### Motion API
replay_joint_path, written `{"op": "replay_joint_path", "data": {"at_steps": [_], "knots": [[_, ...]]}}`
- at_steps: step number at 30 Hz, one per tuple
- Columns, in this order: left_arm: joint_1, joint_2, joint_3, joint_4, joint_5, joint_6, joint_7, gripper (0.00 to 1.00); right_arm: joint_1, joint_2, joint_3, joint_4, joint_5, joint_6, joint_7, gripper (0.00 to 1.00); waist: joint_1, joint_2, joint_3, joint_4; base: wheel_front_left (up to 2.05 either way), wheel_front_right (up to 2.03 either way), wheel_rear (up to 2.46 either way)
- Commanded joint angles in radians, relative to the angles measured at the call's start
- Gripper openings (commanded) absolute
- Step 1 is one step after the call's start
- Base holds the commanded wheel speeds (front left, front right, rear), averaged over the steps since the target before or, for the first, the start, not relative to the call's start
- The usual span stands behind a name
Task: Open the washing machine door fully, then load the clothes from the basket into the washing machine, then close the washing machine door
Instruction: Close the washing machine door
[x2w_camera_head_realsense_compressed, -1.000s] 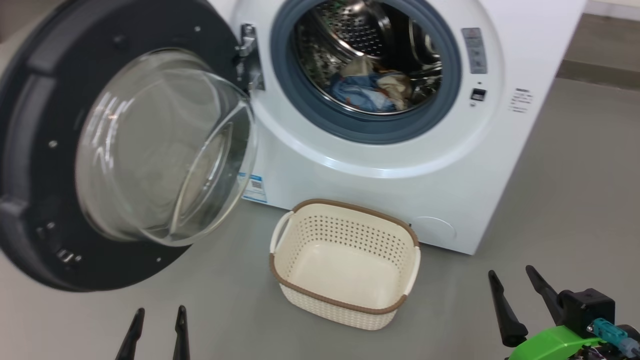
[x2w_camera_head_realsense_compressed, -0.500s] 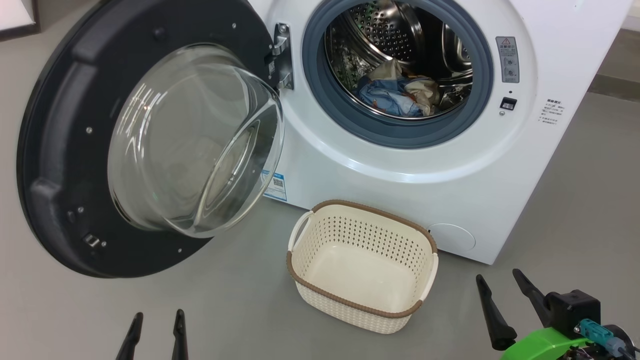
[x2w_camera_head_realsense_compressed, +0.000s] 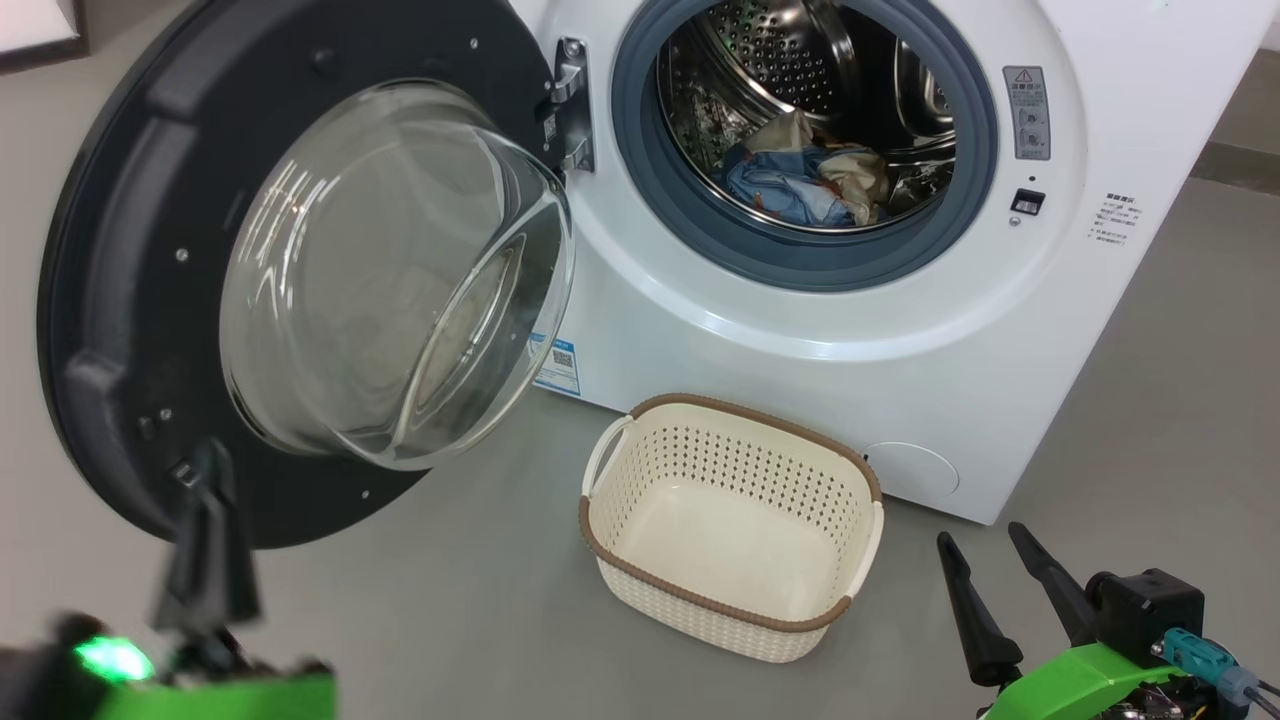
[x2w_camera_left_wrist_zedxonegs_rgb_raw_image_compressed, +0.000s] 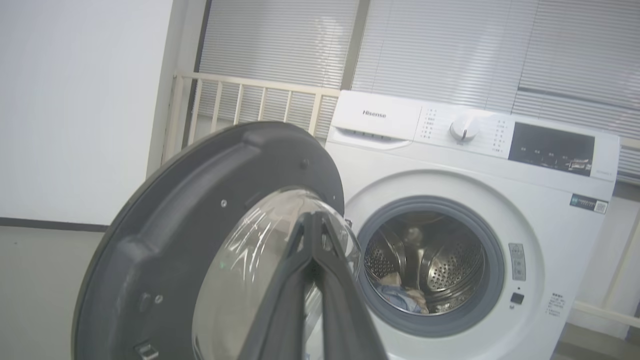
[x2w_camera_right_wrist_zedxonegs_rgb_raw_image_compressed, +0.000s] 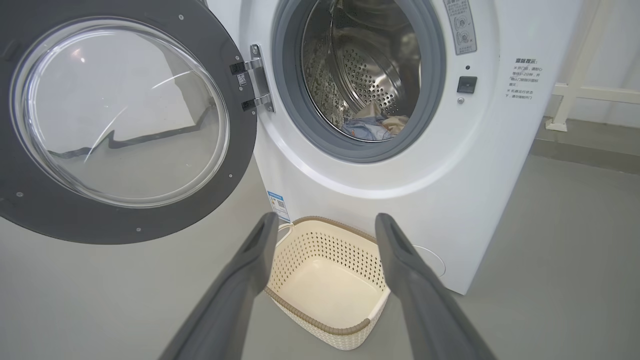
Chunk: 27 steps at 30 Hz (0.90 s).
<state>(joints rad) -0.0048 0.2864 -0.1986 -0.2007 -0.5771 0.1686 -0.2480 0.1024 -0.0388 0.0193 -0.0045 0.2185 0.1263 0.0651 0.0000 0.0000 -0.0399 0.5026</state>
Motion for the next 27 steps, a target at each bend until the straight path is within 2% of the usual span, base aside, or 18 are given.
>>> {"op": "replay_joint_path", "data": {"at_steps": [1, 4, 6, 10, 12, 14, 19, 23, 27], "knots": [[-0.080, 0.023, 0.060, -0.044, -0.026, -0.012, -0.006, 0.00, -0.051, -0.011, 0.018, -0.031, -0.009, 0.004, -0.003, 1.00, 0.0000, 0.0000, 0.001, 0.000, 0.00, 0.00, 0.00], [-0.187, 0.048, 0.140, -0.074, -0.138, -0.053, 0.030, 0.00, -0.049, -0.011, 0.016, -0.032, -0.013, 0.004, 0.000, 1.00, 0.0000, 0.0000, 0.000, -0.001, 0.00, 0.00, 0.00], [-0.267, 0.072, 0.203, -0.042, -0.231, -0.078, 0.068, 0.00, -0.045, -0.011, 0.010, -0.034, -0.016, 0.004, 0.001, 1.00, 0.0000, 0.0000, -0.001, -0.003, 0.00, 0.00, 0.00], [-0.431, 0.119, 0.317, 0.119, -0.436, -0.116, 0.175, 0.00, -0.028, -0.011, -0.001, -0.042, -0.019, 0.004, -0.004, 1.00, 0.0000, 0.0000, -0.005, -0.015, 0.00, 0.00, 0.00], [-0.507, 0.132, 0.378, 0.219, -0.557, -0.121, 0.237, 0.00, -0.023, -0.011, 0.000, -0.047, -0.021, 0.004, -0.002, 1.00, 0.0000, 0.0000, -0.002, -0.032, 0.00, 0.00, 0.00], [-0.575, 0.144, 0.442, 0.321, -0.671, -0.112, 0.298, 0.00, -0.020, -0.011, 0.001, -0.050, -0.023, 0.004, 0.000, 1.00, 0.0000, 0.0000, 0.000, -0.050, 0.00, 0.00, 0.00], [-0.683, 0.196, 0.564, 0.571, -0.867, -0.063, 0.439, 0.00, -0.016, -0.011, 0.001, -0.053, -0.026, 0.004, 0.005, 1.00, 0.0000, 0.0000, 0.006, -0.092, 0.00, 0.00, 0.00], [-0.702, 0.225, 0.622, 0.729, -0.941, -0.016, 0.502, 0.00, -0.019, -0.011, 0.006, -0.055, -0.027, 0.004, 0.010, 1.00, 0.0000, 0.0000, 0.007, -0.123, 0.00, 0.00, 0.00], [-0.698, 0.241, 0.648, 0.814, -0.960, 0.002, 0.517, 0.00, -0.020, -0.011, 0.008, -0.059, -0.028, 0.004, 0.017, 1.00, 0.0000, 0.0000, 0.011, -0.140, 0.00, 0.00, 0.00]]}}
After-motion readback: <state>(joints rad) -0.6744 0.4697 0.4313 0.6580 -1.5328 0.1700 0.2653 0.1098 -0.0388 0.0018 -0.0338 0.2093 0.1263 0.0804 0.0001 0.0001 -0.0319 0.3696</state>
